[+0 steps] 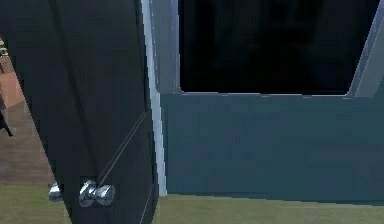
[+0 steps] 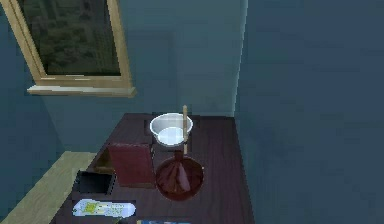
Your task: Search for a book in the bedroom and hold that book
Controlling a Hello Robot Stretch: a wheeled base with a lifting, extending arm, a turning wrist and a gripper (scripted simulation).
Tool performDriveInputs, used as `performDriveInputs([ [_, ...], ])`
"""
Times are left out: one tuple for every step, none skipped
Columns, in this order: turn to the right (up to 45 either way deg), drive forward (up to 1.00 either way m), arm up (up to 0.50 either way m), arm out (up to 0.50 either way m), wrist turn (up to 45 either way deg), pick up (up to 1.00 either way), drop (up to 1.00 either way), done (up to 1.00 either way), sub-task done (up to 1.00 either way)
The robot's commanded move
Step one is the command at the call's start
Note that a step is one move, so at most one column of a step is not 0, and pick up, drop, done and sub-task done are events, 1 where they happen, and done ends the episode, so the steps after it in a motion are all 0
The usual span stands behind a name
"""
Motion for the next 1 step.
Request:
performDriveInputs([
  [0.0, 0.0, 0.5, 0.0, 0.0, 0.0, 0.0, 0.0, 0.0],
])
